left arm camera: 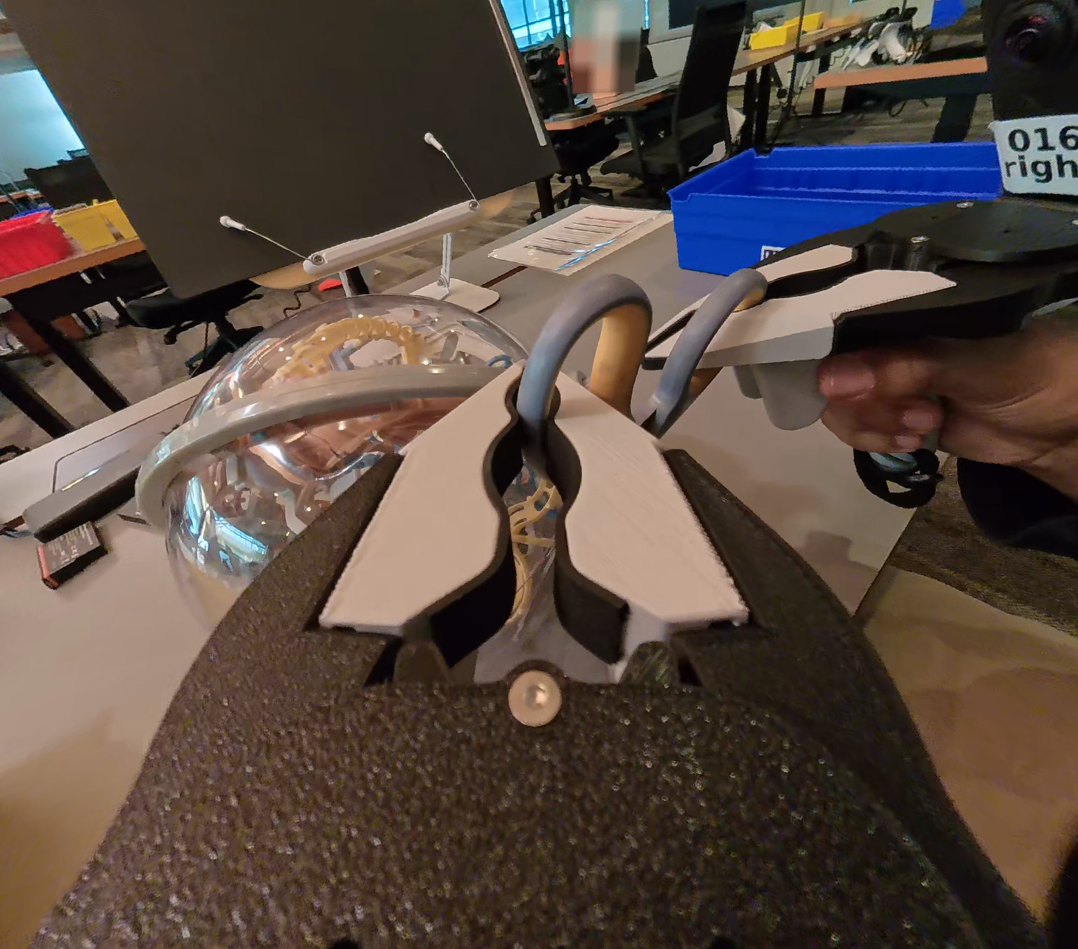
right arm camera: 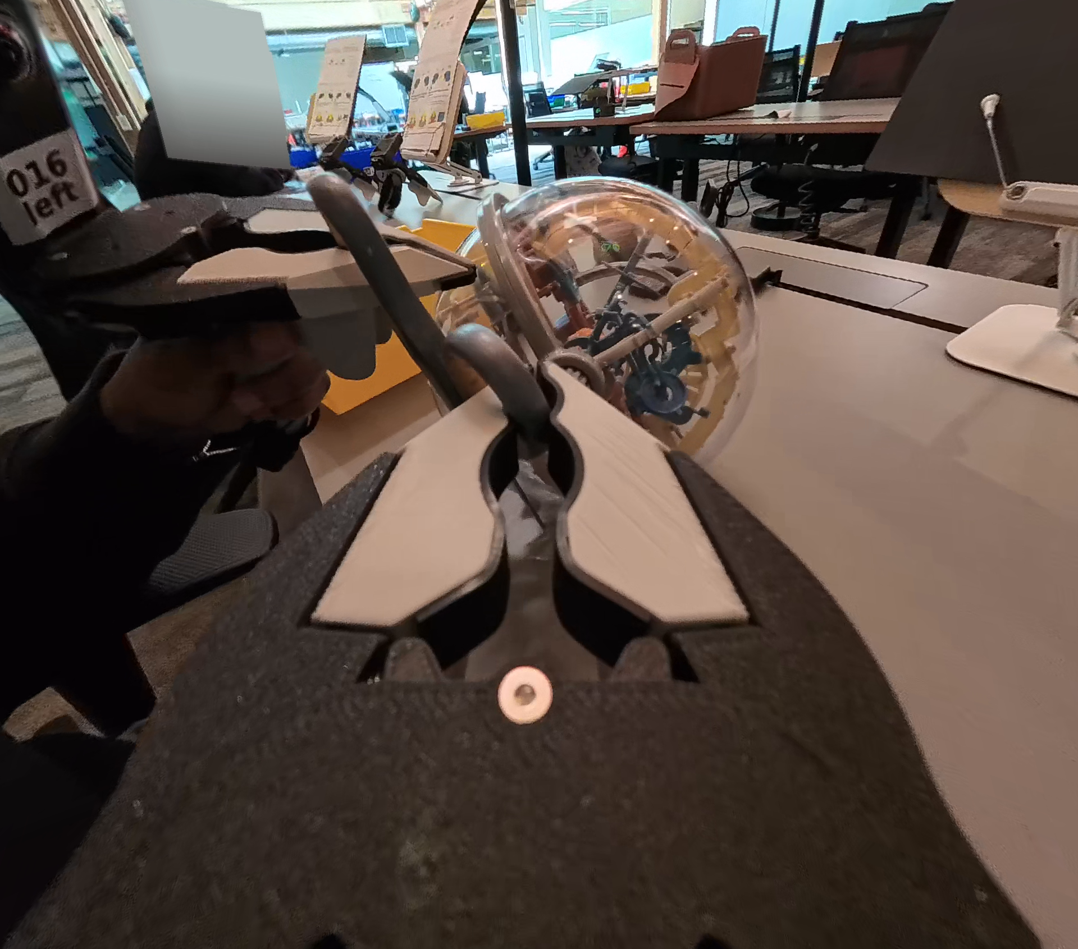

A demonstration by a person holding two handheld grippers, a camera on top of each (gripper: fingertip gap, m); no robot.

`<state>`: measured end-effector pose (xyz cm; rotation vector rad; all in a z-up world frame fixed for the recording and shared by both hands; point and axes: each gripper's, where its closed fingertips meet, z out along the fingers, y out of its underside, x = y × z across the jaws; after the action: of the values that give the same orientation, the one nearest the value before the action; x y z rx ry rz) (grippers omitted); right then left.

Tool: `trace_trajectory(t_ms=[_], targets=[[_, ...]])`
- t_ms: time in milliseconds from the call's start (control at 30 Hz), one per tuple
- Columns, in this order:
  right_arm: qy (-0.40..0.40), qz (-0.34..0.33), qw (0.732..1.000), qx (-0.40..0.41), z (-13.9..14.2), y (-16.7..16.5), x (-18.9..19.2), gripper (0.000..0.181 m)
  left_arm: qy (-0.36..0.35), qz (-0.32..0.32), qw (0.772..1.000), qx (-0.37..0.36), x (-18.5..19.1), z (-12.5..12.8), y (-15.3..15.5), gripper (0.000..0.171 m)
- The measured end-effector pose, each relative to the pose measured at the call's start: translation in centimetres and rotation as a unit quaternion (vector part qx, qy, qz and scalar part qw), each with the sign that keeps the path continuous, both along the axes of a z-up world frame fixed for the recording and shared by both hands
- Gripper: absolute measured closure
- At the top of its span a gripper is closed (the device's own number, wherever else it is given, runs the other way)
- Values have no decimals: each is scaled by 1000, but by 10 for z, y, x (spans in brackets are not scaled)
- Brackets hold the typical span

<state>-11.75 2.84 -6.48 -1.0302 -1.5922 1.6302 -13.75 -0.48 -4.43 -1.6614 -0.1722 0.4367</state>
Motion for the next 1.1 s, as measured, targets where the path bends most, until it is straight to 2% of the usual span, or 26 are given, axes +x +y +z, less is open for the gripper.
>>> trace_trajectory(t_ms=[100,467,1100], targets=[[1,7,1000,-29,2,1,-1,181,7,6,1000,-2,1,0,2,171],[-14,39,998,-39,1,-3,-2,180,18,10,1000,2,-1,1,3,171],[-7,18,999,-40,0,-11,-12,181,15,26,999,15,-12,6,4,171]])
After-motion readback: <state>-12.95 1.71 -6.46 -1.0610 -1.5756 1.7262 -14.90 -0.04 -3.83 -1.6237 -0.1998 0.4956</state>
